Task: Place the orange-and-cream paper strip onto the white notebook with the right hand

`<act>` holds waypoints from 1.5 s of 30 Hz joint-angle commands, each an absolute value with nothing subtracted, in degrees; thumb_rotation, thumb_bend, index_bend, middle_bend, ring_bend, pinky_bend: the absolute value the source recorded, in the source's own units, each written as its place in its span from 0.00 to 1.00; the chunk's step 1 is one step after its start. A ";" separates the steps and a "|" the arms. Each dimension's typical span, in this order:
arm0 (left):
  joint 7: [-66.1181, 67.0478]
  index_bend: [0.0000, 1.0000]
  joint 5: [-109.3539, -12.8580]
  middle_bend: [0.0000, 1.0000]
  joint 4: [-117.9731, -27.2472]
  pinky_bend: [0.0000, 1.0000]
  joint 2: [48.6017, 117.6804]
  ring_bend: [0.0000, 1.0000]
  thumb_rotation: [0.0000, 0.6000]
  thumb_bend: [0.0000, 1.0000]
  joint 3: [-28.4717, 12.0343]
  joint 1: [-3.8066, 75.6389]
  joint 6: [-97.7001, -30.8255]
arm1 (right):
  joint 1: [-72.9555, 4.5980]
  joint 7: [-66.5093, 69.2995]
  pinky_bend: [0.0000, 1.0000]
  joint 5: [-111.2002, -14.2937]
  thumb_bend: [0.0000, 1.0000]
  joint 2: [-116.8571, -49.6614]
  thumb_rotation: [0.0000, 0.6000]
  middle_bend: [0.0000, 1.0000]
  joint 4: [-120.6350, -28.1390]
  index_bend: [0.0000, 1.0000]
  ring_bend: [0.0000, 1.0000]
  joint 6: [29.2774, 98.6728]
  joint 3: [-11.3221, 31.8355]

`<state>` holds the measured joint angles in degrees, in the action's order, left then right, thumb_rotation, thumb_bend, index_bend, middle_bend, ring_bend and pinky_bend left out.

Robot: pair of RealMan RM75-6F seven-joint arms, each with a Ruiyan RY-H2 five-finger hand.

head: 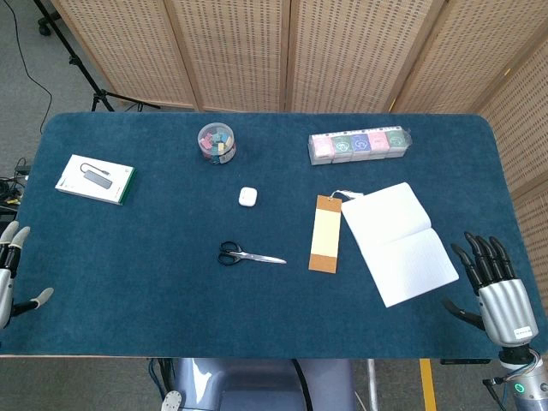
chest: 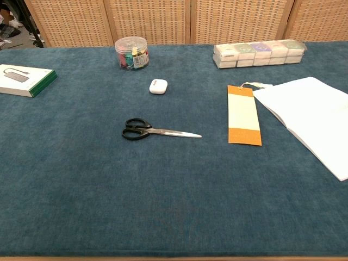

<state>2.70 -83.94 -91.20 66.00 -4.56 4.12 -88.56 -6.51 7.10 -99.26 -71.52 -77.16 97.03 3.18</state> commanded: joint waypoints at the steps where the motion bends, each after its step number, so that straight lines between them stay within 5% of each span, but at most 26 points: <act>1: 2.93 0.00 -83.85 0.00 -91.37 0.17 65.91 0.00 1.00 0.00 -4.51 4.09 -88.45 | -6.60 6.86 0.00 -99.18 0.00 -71.32 1.00 0.00 -77.40 0.09 0.00 96.62 2.92; 9: 3.99 0.00 -83.39 0.00 -91.56 0.17 66.13 0.00 1.00 0.00 -4.56 4.50 -87.46 | -9.20 5.79 0.00 -100.07 0.00 -71.35 1.00 0.00 -76.28 0.09 0.00 92.65 2.51; 24: 3.80 0.00 -81.90 0.00 -91.29 0.17 66.46 0.00 1.00 0.00 -5.22 4.73 -86.81 | -32.14 12.73 0.00 -115.01 0.00 -67.71 1.00 0.00 -67.59 0.10 0.00 76.49 1.23; 45: 9.49 0.00 -76.71 0.00 -88.80 0.17 70.24 0.00 1.00 0.00 -6.61 7.49 -81.63 | -52.48 23.63 0.00 -124.41 0.00 -80.63 1.00 0.01 -41.17 0.13 0.00 66.28 -9.06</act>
<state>9.19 -77.06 -89.05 69.98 -6.52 7.24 -82.02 -51.54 22.55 -124.30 -79.47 -42.19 66.99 -8.32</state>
